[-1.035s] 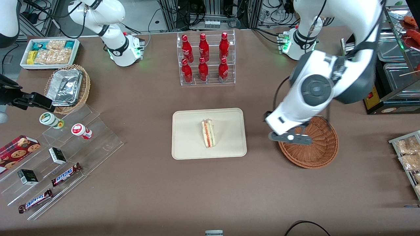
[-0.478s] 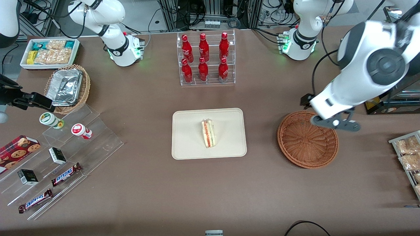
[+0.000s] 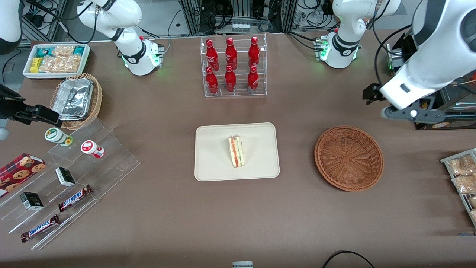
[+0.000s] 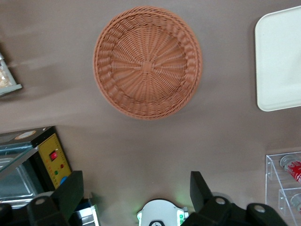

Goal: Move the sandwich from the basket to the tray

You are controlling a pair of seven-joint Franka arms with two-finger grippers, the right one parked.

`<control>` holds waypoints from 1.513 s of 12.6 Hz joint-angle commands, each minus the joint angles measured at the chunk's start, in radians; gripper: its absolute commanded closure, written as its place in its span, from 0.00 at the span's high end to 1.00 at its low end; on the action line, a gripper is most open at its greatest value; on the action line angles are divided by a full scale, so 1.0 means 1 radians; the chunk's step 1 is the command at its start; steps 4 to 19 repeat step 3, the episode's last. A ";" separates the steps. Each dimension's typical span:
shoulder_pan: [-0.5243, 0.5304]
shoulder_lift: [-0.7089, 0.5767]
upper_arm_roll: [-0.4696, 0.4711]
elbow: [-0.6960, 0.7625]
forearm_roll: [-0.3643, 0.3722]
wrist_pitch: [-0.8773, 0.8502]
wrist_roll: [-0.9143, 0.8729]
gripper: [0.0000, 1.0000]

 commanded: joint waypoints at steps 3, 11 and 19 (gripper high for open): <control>0.002 -0.080 0.058 -0.038 -0.004 -0.032 0.068 1.00; 0.002 -0.080 0.058 -0.038 -0.004 -0.032 0.068 1.00; 0.002 -0.080 0.058 -0.038 -0.004 -0.032 0.068 1.00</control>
